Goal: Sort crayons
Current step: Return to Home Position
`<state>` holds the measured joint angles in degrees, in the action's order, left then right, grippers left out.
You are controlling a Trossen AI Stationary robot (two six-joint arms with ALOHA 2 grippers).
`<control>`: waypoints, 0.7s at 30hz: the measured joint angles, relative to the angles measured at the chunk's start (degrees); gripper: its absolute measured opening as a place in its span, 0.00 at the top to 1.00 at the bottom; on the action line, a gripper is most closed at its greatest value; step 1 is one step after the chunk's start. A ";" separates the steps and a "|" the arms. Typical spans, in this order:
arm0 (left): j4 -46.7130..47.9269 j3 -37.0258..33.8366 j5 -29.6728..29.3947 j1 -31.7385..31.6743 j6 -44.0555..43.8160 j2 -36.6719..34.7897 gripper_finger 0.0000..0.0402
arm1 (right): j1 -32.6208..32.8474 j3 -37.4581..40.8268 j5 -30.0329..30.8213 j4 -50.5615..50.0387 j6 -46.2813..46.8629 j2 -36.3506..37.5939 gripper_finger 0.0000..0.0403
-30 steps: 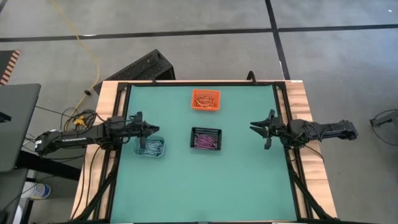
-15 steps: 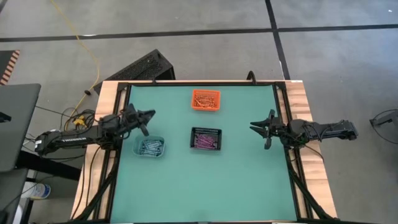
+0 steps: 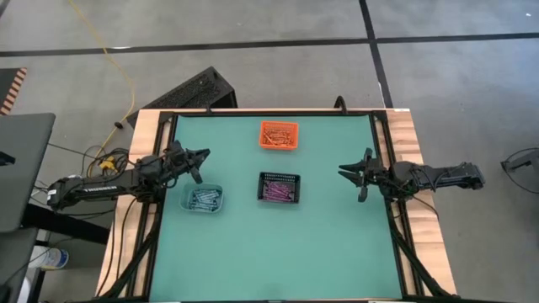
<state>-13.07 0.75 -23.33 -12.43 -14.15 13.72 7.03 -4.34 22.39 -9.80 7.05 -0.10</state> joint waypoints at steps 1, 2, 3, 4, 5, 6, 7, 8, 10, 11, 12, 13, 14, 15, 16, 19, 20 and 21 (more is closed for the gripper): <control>0.25 0.02 0.00 0.00 -0.02 0.02 0.96 | 0.00 0.00 -0.01 0.01 0.00 0.00 0.77; 0.57 0.02 0.02 0.00 -0.02 0.02 0.96 | 0.00 0.00 0.00 0.00 0.00 0.00 0.77; 0.92 0.02 0.02 0.00 -0.02 0.02 0.96 | 0.00 0.00 0.00 0.00 0.00 0.00 0.77; 1.40 0.02 0.02 0.00 -0.04 0.02 0.96 | 0.00 0.00 -0.01 0.00 0.00 0.00 0.77; 2.09 0.02 0.04 0.00 -0.04 0.02 0.96 | 0.00 0.00 -0.01 0.00 0.00 0.00 0.77; 2.84 0.02 0.04 0.00 -0.04 0.02 0.96 | 0.00 0.00 -0.02 0.00 0.00 0.00 0.77; 3.59 0.03 0.05 0.00 -0.04 0.02 0.96 | 0.00 0.00 0.00 0.00 0.00 0.00 0.77; 4.51 0.04 0.04 0.00 -0.04 0.02 0.96 | 0.00 0.00 0.00 0.00 0.00 0.00 0.77; 6.60 0.04 0.06 0.00 -0.04 0.02 0.96 | 0.00 0.00 -0.01 0.00 0.02 0.00 0.77; 7.73 0.04 0.07 0.00 -0.05 0.02 0.96 | 0.00 0.00 0.00 0.00 0.01 0.00 0.77; 8.90 0.04 0.07 0.00 -0.04 0.02 0.96 | 0.00 0.00 0.00 0.00 0.00 0.00 0.77; 9.49 0.10 0.10 0.00 -0.06 0.10 0.96 | 0.00 0.02 0.00 0.00 0.02 0.00 0.77; 9.35 0.11 0.19 0.00 -0.06 0.24 0.96 | 0.00 0.00 0.00 0.00 0.00 0.00 0.77; 9.31 0.11 0.19 0.00 -0.06 0.39 0.96 | 0.00 0.02 0.00 0.00 0.02 0.00 0.77; 9.42 0.11 0.20 0.00 -0.05 0.42 0.96 | 0.00 0.02 0.00 0.00 0.02 0.00 0.77; 9.49 0.11 0.23 0.00 -0.04 0.43 0.96 | 0.00 0.02 0.00 0.00 0.02 0.00 0.77; 9.52 0.11 0.24 0.00 -0.04 0.43 0.96 | 0.00 0.02 0.00 -0.02 0.02 -0.02 0.77; 9.52 0.11 0.23 0.00 -0.06 0.43 0.96 | 0.00 0.02 0.00 0.00 0.00 0.00 0.77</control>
<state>-3.55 0.86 -23.10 -12.43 -14.21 14.15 7.03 -4.32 22.39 -9.80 7.05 -0.10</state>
